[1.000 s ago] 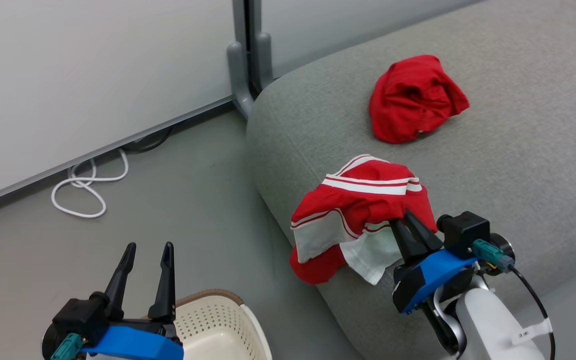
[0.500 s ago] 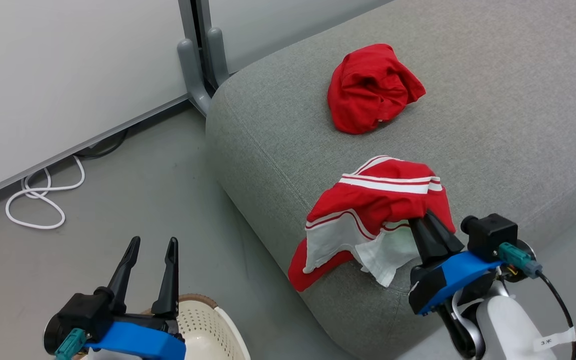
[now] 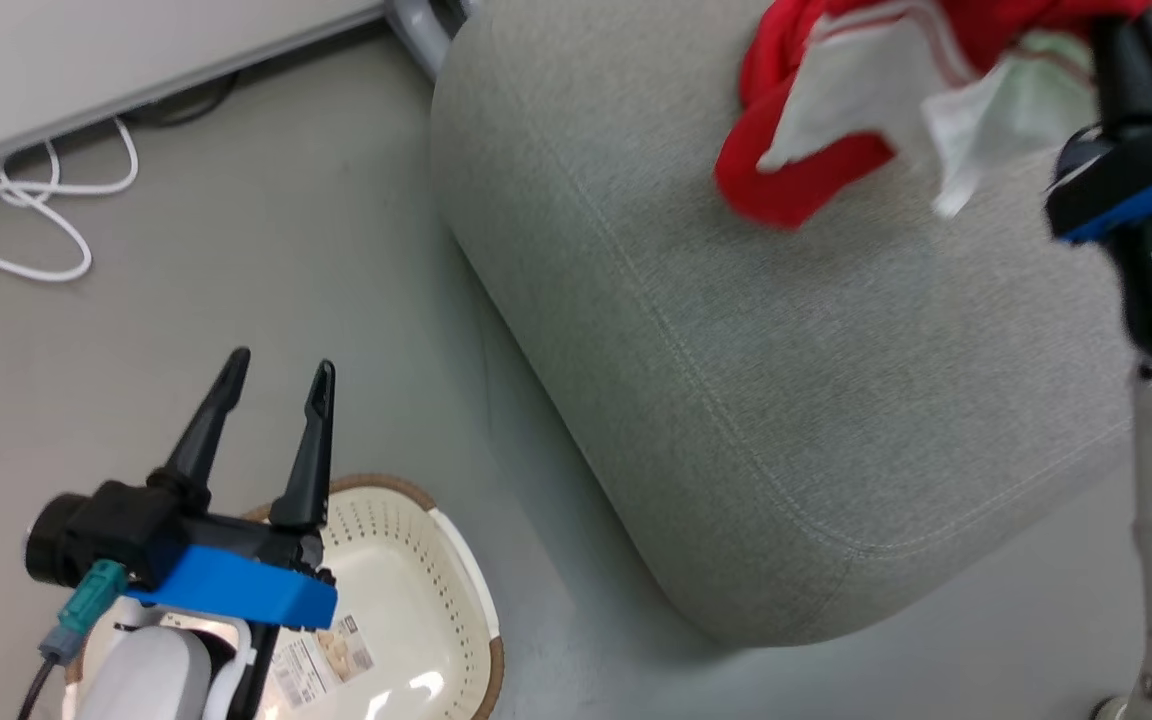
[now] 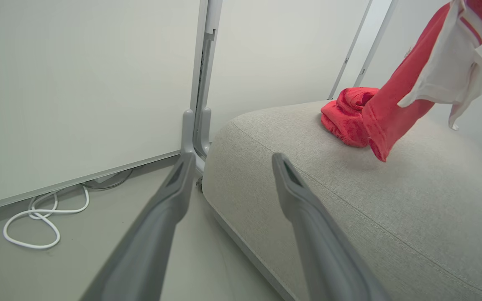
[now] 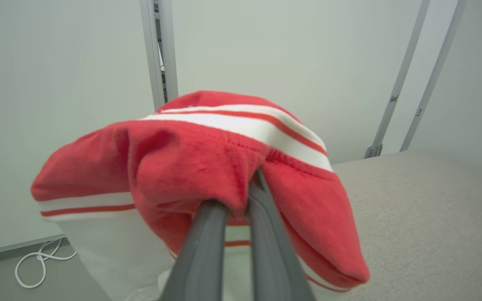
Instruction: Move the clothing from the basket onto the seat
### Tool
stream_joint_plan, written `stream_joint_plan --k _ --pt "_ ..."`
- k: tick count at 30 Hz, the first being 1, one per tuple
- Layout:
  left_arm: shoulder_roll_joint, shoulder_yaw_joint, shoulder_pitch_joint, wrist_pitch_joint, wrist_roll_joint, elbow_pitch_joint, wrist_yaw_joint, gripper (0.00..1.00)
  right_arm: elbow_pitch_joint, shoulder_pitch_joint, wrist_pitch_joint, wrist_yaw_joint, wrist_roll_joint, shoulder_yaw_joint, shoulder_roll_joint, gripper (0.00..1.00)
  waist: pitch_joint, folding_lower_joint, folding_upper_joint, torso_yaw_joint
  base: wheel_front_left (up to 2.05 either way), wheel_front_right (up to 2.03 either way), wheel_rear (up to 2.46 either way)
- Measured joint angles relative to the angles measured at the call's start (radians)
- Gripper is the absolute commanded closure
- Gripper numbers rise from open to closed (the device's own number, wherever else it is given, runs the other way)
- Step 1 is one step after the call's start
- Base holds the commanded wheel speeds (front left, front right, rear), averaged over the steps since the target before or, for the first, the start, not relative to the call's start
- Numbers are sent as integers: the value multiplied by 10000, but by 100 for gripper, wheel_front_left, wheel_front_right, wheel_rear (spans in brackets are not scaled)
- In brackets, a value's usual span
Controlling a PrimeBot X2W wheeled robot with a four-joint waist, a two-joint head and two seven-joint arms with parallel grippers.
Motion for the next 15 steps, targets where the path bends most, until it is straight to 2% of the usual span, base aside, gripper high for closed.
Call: stream_joint_plan --k 8,15 --pt "642 79 -1058 456 284 -1283 -15 0 1057 -3087 767 -2 -142 -2619 -815 100 1997 2 -1 579 0 0 0" --pt "746 -81 -1787 589 485 -2194 -15 0 2330 -4081 1099 -2 -825 -4328 -1005 100 3451 3 -1 1471 0 0 0"
